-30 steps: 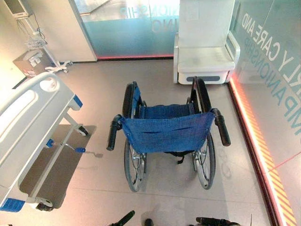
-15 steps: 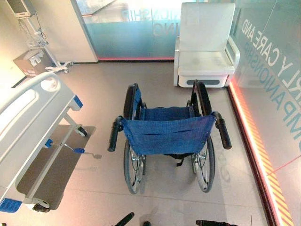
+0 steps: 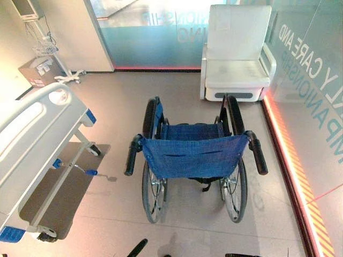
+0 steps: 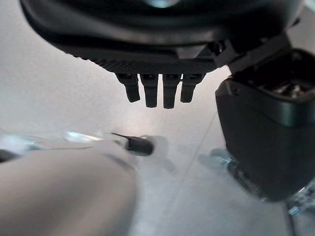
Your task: Push the wheelchair next to the bed
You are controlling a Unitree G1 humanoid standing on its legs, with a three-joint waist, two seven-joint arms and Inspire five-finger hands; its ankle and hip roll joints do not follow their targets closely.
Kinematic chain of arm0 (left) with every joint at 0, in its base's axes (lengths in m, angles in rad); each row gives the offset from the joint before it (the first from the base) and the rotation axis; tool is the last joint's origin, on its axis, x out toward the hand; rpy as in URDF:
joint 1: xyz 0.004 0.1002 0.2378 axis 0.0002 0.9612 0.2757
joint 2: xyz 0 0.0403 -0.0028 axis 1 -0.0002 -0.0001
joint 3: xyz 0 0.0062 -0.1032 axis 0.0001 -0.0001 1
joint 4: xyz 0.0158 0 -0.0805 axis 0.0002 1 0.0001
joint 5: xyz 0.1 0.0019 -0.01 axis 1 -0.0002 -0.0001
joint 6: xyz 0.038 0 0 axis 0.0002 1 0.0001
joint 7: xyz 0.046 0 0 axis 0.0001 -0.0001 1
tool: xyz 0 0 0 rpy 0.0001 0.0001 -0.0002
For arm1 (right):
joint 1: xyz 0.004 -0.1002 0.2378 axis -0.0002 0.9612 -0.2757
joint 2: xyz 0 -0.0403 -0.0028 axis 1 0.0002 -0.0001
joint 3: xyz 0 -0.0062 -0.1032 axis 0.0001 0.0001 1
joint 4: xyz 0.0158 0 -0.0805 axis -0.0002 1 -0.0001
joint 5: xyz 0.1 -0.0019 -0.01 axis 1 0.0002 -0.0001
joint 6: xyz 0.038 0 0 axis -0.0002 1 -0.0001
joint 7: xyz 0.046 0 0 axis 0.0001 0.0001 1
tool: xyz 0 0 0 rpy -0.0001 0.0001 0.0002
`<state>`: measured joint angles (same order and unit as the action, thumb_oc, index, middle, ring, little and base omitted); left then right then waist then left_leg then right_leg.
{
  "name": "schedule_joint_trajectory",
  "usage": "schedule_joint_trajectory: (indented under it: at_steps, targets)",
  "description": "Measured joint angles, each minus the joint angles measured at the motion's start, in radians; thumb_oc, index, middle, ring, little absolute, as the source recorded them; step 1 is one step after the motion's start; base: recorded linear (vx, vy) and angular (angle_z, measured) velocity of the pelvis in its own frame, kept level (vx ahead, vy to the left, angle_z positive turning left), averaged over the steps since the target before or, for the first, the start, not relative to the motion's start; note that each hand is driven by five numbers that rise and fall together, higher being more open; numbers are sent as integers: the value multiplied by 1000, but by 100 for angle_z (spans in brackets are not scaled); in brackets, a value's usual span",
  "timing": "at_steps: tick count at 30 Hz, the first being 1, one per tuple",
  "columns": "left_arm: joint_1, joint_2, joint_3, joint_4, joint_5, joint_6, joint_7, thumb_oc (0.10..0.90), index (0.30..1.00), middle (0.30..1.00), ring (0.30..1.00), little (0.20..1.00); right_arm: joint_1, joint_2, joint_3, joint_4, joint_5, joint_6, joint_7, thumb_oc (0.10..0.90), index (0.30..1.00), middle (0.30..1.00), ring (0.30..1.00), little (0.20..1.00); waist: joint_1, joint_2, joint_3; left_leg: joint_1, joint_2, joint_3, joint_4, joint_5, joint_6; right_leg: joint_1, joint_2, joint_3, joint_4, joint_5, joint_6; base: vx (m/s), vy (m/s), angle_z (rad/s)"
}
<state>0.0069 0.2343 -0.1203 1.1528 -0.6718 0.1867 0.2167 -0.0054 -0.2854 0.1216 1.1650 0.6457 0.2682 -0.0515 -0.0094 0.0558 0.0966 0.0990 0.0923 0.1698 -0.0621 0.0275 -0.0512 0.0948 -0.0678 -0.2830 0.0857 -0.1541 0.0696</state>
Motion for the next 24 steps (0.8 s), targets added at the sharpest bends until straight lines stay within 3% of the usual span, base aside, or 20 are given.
schedule_joint_trajectory:
  at_steps: [4, 8, 12, 19, 24]
  targets:
    - [5, 65, 39, -100, -45, -17, 20, 800, 900, 900, 900, 900, 33, -68, -35, -100, 33, -36, -53, 800, 900, 900, 900, 900, -2, 13, 5, 1, 0, -1, -2, 0, 0, 0, 0, 0, -2, 1, 1, 0, 0, 0]
    - [33, 147, 128, -311, -90, -37, 56, 800, 900, 900, 900, 900, 76, -175, -148, -296, 77, -79, -136, 800, 900, 900, 900, 900, -4, 28, 16, -4, -2, 0, -13, 4, 4, 3, 3, -1, -31, 18, 5, -11, -1, -2]
    - [39, 212, 188, -454, -92, -42, 102, 800, 900, 900, 900, 900, 87, -264, -227, -468, 80, -99, -215, 800, 900, 900, 900, 900, -5, 25, 22, -11, -8, 0, -23, 6, 7, 10, 3, -1, -70, 37, 10, -8, -1, 0]
    - [63, 295, 313, -688, -61, -33, 209, 800, 900, 900, 900, 900, 80, -283, -358, -746, 77, -122, -344, 800, 900, 900, 900, 900, -5, -24, 62, -7, -15, -2, -27, 6, 8, 35, 3, -2, -115, 50, 14, 23, 4, 2]
    - [94, 316, 353, -950, 19, -4, 291, 800, 900, 900, 900, 900, 64, -283, -400, -1039, 63, -121, -460, 800, 900, 900, 900, 900, -3, -24, 78, 0, -22, -3, -28, 6, 8, 55, 0, 0, -141, 63, 18, 38, 4, 4]
